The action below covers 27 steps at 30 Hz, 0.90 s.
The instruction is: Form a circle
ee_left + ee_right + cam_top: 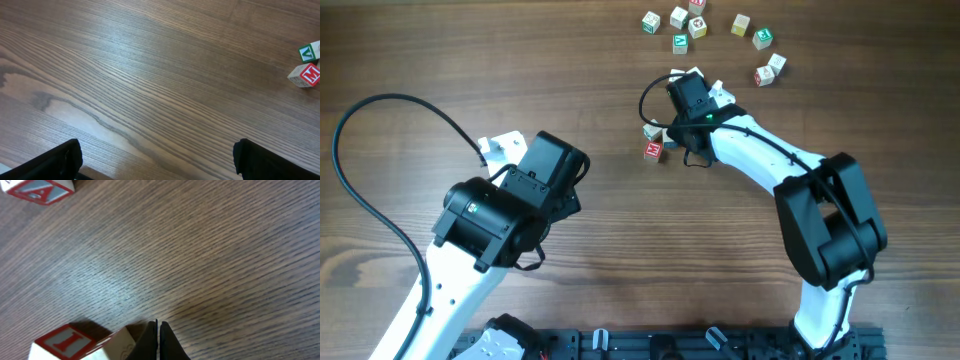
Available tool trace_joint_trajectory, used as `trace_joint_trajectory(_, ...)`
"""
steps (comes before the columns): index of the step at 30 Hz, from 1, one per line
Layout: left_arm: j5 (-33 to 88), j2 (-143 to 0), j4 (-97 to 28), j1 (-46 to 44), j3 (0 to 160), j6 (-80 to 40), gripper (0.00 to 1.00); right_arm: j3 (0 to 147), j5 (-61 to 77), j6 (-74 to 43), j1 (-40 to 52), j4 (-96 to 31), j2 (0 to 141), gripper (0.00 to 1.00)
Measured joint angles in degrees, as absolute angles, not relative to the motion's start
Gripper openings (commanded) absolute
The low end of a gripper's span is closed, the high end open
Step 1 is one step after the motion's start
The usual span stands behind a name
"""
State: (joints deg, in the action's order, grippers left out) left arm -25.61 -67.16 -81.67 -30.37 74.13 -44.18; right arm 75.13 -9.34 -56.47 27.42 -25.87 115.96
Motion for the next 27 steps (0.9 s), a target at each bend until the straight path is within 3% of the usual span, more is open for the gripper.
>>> trace_joint_trajectory(27,-25.6,-67.2,-81.7,-30.4,74.1,-44.2,1.00,75.1,-5.1,-56.2,27.4,-25.6,116.3,0.05)
